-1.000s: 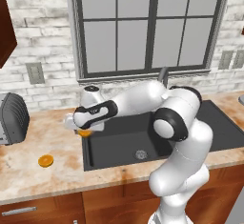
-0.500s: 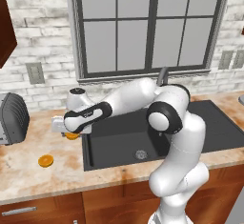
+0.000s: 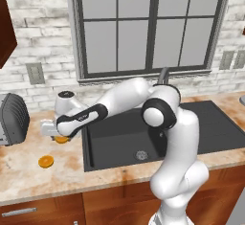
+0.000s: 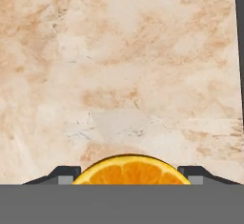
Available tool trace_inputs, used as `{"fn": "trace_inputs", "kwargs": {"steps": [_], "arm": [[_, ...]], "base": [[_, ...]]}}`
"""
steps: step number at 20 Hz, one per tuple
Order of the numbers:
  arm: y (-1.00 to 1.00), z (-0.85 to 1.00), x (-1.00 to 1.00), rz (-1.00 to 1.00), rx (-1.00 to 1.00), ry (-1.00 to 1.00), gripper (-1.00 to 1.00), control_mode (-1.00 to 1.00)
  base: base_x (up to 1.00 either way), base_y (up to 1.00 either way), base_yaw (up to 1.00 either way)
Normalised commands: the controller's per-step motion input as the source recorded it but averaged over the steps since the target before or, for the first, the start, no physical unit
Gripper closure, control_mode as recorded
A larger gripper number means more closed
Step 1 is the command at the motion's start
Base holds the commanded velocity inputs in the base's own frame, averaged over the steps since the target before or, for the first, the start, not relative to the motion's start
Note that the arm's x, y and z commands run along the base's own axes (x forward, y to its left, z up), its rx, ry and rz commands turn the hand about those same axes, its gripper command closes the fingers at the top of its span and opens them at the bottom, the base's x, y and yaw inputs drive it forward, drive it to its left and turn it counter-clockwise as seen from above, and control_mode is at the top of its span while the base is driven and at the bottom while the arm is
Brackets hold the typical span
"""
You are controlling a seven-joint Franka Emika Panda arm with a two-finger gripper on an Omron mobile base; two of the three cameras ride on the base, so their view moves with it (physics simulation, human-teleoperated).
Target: Remove the orange and orange from the sink. Then move the bowl and cup from the counter to the sink for washing.
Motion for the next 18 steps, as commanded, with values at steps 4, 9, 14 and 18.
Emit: {"fn": "trace_inputs", "kwargs": {"steps": [4, 9, 14, 18], "arm": [[0.23, -0.19, 0.0, 0.0, -0.02, 0.03, 1.0, -1.0], [0.1, -0.27, 0.0, 0.0, -0.03, 0.07, 1.0, -1.0], [0.01, -0.29, 0.0, 0.0, -0.04, 0.01, 1.0, -1.0], [0.02, -0.26, 0.0, 0.0, 0.0, 0.0, 1.0, -1.0]], "base": [[0.0, 0.0, 0.0], [0.0, 0.0, 0.0], [0.0, 0.0, 0.0], [0.0, 0.0, 0.0]]}}
